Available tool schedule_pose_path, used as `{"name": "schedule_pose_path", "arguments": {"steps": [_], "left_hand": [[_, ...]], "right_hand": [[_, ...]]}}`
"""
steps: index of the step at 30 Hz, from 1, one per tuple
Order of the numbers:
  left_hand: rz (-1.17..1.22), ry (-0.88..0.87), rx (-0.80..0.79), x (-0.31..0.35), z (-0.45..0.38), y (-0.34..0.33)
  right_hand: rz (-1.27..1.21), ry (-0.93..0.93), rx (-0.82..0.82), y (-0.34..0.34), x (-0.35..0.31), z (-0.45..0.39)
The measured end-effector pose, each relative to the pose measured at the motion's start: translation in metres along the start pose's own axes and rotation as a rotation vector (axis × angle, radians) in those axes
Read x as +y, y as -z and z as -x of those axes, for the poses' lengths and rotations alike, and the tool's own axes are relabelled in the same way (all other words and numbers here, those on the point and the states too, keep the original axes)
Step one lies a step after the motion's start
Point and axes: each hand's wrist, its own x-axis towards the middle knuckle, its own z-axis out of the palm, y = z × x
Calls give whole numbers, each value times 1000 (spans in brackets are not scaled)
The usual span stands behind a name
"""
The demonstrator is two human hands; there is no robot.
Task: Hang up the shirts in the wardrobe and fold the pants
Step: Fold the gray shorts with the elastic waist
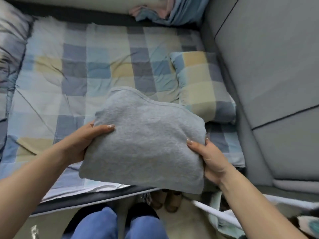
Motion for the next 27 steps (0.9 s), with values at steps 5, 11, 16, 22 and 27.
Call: {"name": "schedule_pose_path", "arguments": {"steps": [5,11,16,22,27], "left_hand": [[-4,14,-129,40,35,-32],[-143,93,-340,67,79,-61],[-272,156,-442,55,111,-94],[-406,330,-690,10,161,-161],[-554,307,-809,-60,234,-223]], "right_hand": [[-72,106,145,-20,-14,97],[-317,152,343,-65,34,206],[-523,146,445,-97,80,283],[-489,139,801,-116,140,374],[-303,60,983,-124,232,480]]}}
